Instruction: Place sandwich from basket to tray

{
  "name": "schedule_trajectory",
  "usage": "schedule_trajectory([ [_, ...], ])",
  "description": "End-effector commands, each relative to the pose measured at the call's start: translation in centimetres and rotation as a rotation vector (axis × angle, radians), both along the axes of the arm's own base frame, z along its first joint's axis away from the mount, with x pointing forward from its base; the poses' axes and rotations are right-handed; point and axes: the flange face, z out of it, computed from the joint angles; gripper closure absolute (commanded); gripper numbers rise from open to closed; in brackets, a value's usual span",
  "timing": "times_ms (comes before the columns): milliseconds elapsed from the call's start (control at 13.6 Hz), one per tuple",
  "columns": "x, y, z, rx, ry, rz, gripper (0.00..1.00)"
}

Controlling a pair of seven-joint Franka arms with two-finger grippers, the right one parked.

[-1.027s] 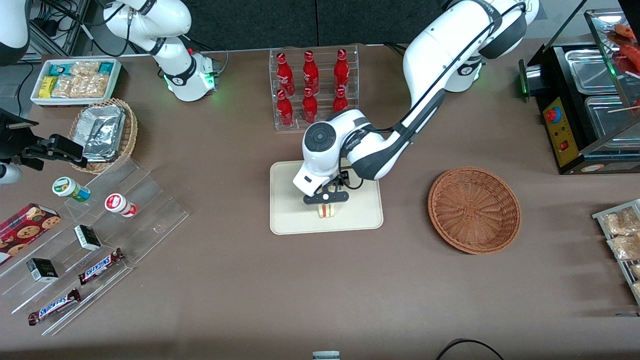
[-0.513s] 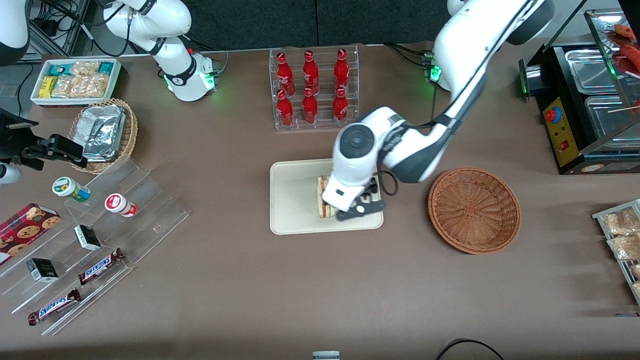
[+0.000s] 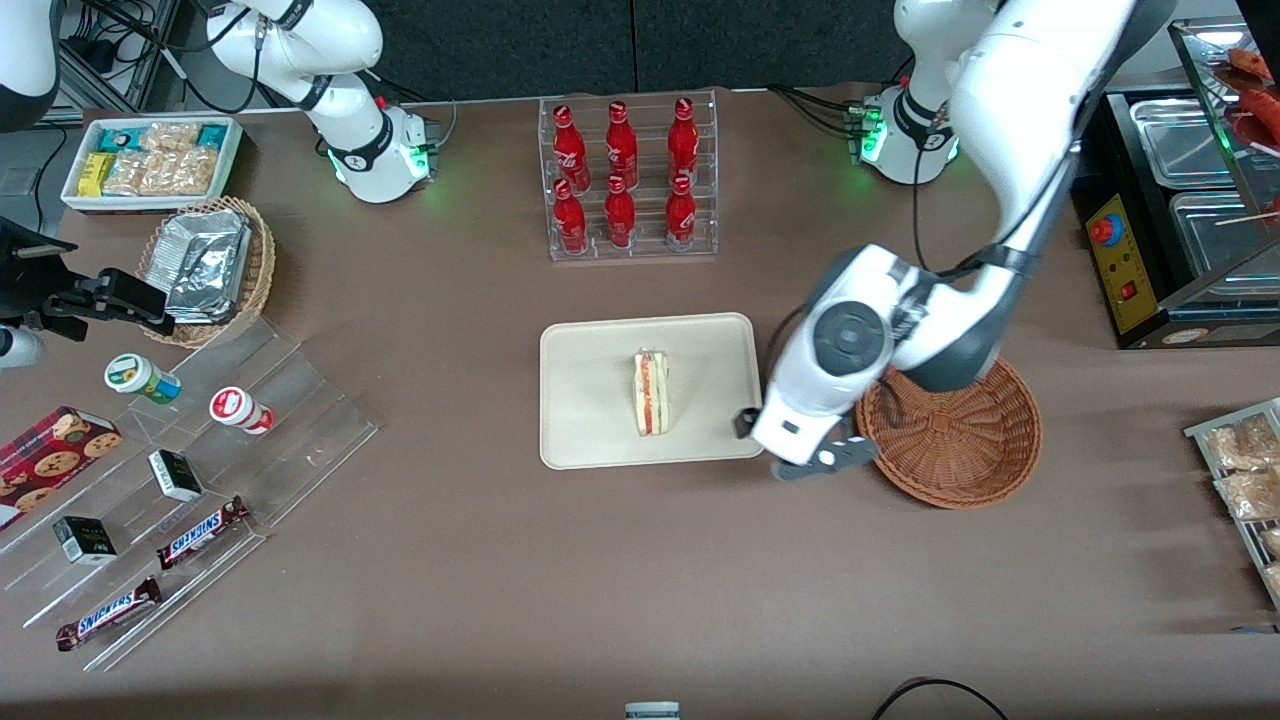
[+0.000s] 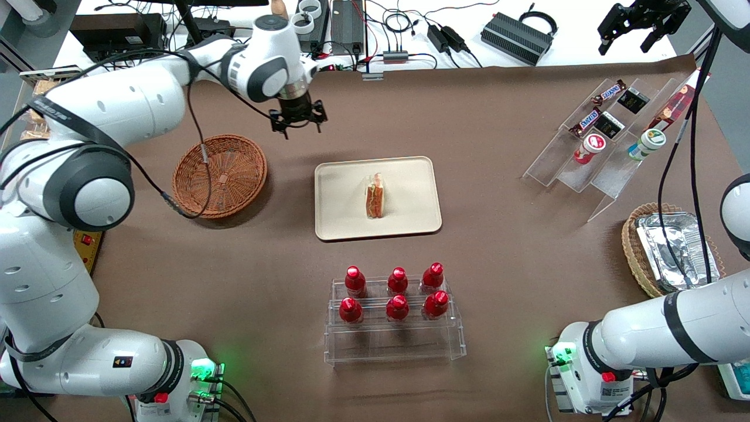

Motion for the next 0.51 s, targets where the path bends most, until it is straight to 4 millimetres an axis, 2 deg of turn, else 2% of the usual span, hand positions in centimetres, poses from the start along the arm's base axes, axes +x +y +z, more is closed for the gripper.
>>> schedule_trajectory([
  [0,-0.3,2.2,1.5,0.006,-0.001,-0.008,0.0],
  [73,0.1,3.6,1.7,0.014,0.008,-0.008,0.0],
  [293,1.7,10.1,3.4,0.037,0.034,-0.051,0.0],
  [440,2.0,13.2,4.2,0.044,0.053,-0.115,0.0],
])
